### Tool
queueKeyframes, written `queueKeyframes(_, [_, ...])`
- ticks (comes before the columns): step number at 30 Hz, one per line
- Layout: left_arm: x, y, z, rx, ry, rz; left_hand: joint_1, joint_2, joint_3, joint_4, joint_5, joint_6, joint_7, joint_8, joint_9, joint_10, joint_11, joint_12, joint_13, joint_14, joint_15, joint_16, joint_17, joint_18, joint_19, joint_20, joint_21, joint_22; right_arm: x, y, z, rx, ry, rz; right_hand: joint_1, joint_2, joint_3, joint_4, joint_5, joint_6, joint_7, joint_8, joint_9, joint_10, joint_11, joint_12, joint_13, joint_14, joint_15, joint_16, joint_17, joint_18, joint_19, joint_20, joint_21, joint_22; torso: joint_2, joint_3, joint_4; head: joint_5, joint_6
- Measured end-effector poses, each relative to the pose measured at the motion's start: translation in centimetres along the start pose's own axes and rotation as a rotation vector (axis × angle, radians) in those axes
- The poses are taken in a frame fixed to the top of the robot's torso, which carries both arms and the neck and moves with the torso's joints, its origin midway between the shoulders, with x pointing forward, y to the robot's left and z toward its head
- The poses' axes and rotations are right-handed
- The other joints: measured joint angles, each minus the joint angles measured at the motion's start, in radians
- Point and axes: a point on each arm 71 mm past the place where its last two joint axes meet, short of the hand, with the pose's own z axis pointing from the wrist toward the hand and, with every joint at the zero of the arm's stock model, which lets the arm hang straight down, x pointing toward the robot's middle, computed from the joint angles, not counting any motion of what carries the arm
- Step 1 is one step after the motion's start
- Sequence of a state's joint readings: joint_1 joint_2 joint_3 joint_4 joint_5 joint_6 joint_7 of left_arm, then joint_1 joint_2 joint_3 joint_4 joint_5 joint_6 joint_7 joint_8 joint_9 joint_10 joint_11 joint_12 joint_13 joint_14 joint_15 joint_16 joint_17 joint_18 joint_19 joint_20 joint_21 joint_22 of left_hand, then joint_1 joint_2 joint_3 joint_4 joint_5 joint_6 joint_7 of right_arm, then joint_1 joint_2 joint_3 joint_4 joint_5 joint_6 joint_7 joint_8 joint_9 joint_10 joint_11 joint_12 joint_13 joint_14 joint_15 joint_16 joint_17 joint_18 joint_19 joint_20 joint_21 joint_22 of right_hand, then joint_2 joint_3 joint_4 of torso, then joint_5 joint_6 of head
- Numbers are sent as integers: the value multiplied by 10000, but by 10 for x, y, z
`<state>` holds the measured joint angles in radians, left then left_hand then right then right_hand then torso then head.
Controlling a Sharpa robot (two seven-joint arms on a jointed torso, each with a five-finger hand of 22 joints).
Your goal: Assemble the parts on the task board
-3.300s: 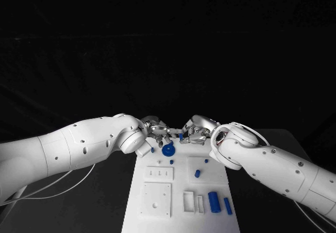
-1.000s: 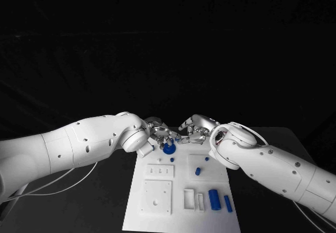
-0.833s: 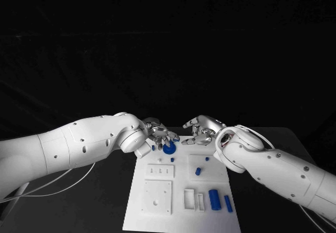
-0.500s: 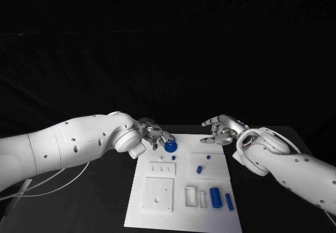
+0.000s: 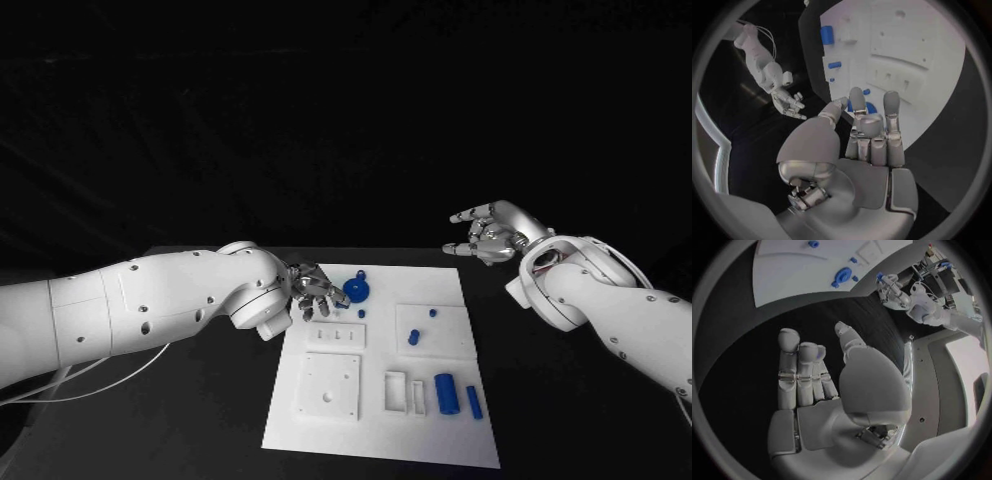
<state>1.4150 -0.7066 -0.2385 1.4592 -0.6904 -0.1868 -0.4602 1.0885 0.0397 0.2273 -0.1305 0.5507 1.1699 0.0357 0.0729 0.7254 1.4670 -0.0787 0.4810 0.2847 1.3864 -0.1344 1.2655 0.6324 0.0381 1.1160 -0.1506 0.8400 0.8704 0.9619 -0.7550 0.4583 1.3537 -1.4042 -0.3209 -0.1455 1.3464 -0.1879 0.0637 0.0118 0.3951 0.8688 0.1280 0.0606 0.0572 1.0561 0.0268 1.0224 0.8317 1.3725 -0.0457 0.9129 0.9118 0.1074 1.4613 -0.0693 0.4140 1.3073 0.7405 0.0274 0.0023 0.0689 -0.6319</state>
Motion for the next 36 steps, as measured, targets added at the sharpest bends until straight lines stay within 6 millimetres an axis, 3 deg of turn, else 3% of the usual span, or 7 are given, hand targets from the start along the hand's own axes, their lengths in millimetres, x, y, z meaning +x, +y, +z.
queueKeyframes(4, [9, 7, 2, -138, -279, 477, -55, -55, 106, 9, 229, 38, 37, 0, 75, 3, 2, 95, 31, 113, -15, 1, 265, 0, 106, 9, -157, 132, -2, 0, 2, -18, -166, 195, -66, 66, -433, 161, 156, 0, 0, 0, 0, 0, 0, 59, -54, 1, -1, 0, -22, -2, 0, 0, -79, 0, -32, 30, 23, 8, -107])
queueKeyframes(5, [12, 8, 2, -166, -334, 564, -80, -80, 109, 7, 311, 38, 37, 0, 92, 4, 4, 147, 32, 125, -29, 1, 311, 1, 153, -8, -195, 163, -2, 0, 2, -23, -196, 235, -66, 66, -504, 233, 156, 0, 0, 0, 1, 0, 0, 59, -59, 2, -1, 0, -26, -3, 0, 0, -96, 0, -39, 31, 28, -7, -127])
queueKeyframes(6, [15, 10, 3, -200, -396, 668, -97, -108, 110, 6, 394, 38, 37, -1, 448, 4, 3, 164, 41, 126, -29, 1, 349, 0, 175, -30, -211, 195, -3, 0, 3, -24, -242, 286, -66, 66, -541, 269, 156, 0, 0, 0, 1, 0, 0, 59, -66, 2, -1, 0, -32, -4, 0, 0, -98, 0, -43, 32, 31, -23, -151])
queueKeyframes(10, [26, 15, 6, -273, -512, 937, -73, -187, 177, 49, 609, 58, 57, -2, 504, -21, -21, 356, 21, 286, -48, 1, 594, 1, 317, -31, -425, 508, -3, 2, 4, -58, -334, 420, -66, 66, -567, 296, 200, 0, 0, 0, 1, 0, 0, 59, -67, 2, -2, 0, -32, -6, 0, 0, -98, 0, -45, 29, 35, -59, -210])
queueKeyframes(25, [45, 21, 16, -406, -823, 1396, -123, -239, 200, 32, 757, 89, 88, -33, 725, -28, -27, 728, -72, 357, -42, 78, 924, 0, 746, 6, -1403, 1854, -1, 7, 6, -153, -452, 686, -26, 105, -591, 320, 270, 96, -41, 1, 2, 0, 0, 59, -92, 3, -2, 0, -31, -11, 0, 0, -98, 0, -44, 31, 41, -52, -339])
queueKeyframes(31, [48, 22, 18, -465, -860, 1477, -122, -239, 200, 32, 756, 89, 88, 59, 725, -26, -25, 813, -97, 361, -37, 78, 926, 1, 851, 41, -1684, 2168, 0, 8, 7, -165, -435, 730, -39, 222, -314, 44, 37, 164, -16, 0, 2, 1, 0, 59, -120, 4, -3, 0, -38, -14, 0, 0, -142, 0, -41, 32, 35, -47, -346])
queueKeyframes(36, [50, 22, 20, -528, -853, 1528, -122, -239, 196, 27, 756, 89, 88, 96, 725, -23, -22, 813, -125, 372, -26, 78, 926, 1, 959, 5, -1985, 2533, 1, 8, 7, -129, -411, 764, -39, 222, -315, 45, 37, 181, -22, 0, 2, 1, 0, 59, -120, 4, -3, 0, -38, -17, 0, -1, -144, 0, -38, 42, 30, -58, -376])
